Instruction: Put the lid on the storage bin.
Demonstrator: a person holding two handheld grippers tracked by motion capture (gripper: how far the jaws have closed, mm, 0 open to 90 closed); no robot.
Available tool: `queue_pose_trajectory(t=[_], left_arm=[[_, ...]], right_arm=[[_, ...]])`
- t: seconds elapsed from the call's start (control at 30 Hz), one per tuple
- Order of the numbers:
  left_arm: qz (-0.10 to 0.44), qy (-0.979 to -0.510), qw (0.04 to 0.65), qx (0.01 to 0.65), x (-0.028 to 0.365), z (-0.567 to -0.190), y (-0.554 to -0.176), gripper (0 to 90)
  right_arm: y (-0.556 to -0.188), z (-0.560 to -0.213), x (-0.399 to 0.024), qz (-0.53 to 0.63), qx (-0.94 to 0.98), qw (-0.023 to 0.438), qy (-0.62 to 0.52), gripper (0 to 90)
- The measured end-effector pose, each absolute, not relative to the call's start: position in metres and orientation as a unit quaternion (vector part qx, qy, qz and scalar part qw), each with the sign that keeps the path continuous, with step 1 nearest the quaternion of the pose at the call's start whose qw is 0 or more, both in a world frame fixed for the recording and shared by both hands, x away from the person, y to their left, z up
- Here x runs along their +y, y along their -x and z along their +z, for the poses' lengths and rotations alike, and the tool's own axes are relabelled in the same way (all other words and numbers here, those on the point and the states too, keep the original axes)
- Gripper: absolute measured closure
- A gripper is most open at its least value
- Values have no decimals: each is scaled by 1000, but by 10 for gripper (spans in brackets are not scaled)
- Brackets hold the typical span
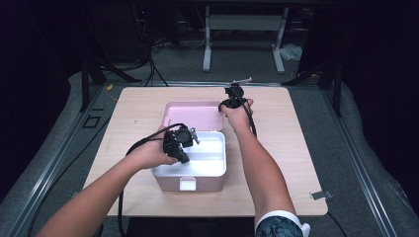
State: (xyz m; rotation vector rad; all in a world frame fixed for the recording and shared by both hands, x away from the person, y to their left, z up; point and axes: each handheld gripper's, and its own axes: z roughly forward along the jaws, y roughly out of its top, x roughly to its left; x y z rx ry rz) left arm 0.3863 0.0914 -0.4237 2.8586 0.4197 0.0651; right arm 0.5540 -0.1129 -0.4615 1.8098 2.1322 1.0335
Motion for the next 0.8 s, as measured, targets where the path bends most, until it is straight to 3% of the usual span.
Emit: queue_pose_trajectory(t=[0.1, 0.13, 0.17, 0.27, 0.6, 0.8], left_arm=[[22, -981, 126, 144, 92, -424, -386, 899], [22, -981, 127, 144, 92, -424, -386, 899], [21, -981, 127, 144, 92, -424, -387, 899], [18, -981, 130, 146, 93, -424, -388, 899], [12, -980, 132, 148, 94, -424, -389, 900], [11, -980, 134, 150, 95, -424, -389, 900]], right_arm=[[-553, -457, -112, 345, 715, 87, -602, 796], [-552, -451, -114, 339, 725, 71, -595, 800], [-552, -451, -111, 346, 716, 97, -599, 803], [-547, -440, -113, 358, 718, 94, -590, 814], [-527, -407, -111, 380, 723, 158, -554, 835], [-507, -391, -114, 399, 721, 169, -540, 848]])
